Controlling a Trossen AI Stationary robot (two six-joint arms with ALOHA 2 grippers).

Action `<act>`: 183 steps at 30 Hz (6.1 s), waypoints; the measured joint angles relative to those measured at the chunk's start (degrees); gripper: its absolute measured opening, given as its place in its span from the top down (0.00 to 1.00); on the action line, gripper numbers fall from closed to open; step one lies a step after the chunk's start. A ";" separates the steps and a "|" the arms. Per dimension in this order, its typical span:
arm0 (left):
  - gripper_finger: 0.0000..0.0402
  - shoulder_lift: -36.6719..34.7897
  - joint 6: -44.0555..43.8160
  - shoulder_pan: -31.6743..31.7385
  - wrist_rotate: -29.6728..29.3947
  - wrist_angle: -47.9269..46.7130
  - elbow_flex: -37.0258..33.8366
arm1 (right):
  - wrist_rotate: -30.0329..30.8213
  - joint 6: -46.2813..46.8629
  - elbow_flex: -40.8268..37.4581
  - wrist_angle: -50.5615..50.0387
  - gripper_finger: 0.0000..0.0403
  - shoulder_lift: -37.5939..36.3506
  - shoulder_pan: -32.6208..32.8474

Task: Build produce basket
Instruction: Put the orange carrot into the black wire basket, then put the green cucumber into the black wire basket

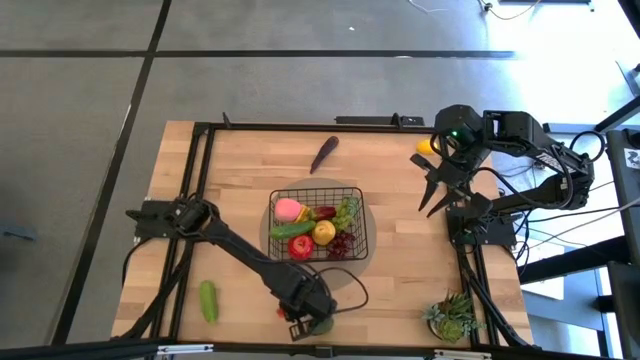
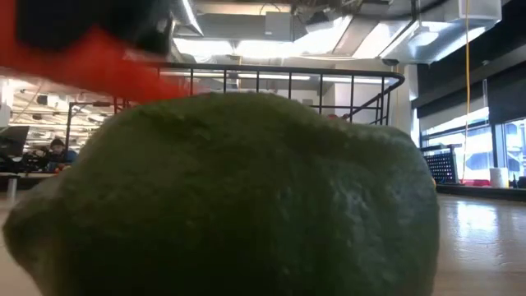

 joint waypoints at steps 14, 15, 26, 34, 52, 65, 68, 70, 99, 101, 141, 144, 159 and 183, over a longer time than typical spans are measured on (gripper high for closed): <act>0.89 0.00 4.86 2.15 0.68 -30.80 24.16 | -0.04 0.02 0.00 -0.02 0.79 0.00 0.00; 0.89 0.00 5.19 2.60 0.58 -30.31 25.46 | -0.05 0.01 0.00 -0.02 0.79 0.00 0.02; 0.89 -3.88 18.49 10.52 -2.88 -30.42 26.61 | 4.00 0.46 0.02 1.97 0.79 0.02 -0.01; 0.89 -4.66 33.76 19.12 -2.83 -30.39 26.66 | 17.45 8.02 0.02 10.60 0.79 0.02 -0.01; 0.89 -4.66 47.30 35.13 -5.07 -30.43 25.38 | 37.29 18.62 0.02 16.09 0.79 0.02 -0.01; 0.89 -4.59 55.34 36.07 -4.20 -30.33 11.86 | 40.28 21.51 0.02 16.06 0.79 0.02 0.00; 0.89 -4.59 55.39 36.05 -8.88 -29.64 9.48 | 40.30 21.74 0.02 16.06 0.79 0.02 -0.01; 0.89 -4.59 55.39 36.21 -9.78 -28.27 8.15 | 40.33 22.34 0.02 16.09 0.79 0.02 0.00; 0.85 -4.55 55.21 37.66 -11.76 -18.32 6.62 | 40.35 22.56 0.02 16.20 0.79 1.88 0.02; 0.83 -4.55 55.03 37.65 -11.75 -17.92 6.62 | 40.35 22.51 0.02 16.20 0.79 1.88 0.01; 0.73 -4.55 50.27 37.63 -12.12 -15.72 6.62 | 39.87 22.50 0.02 16.17 0.79 1.86 0.01; 0.73 -4.55 50.30 37.66 -12.17 -15.72 6.62 | 39.86 22.44 0.02 16.16 0.79 1.86 0.01; 0.73 -10.13 38.23 35.59 -12.78 -23.74 12.30 | 36.14 19.89 0.02 15.78 0.79 0.61 0.16; 0.73 -18.67 -18.82 12.61 -9.81 -30.43 12.30 | 15.26 2.12 0.02 8.10 0.79 0.61 8.41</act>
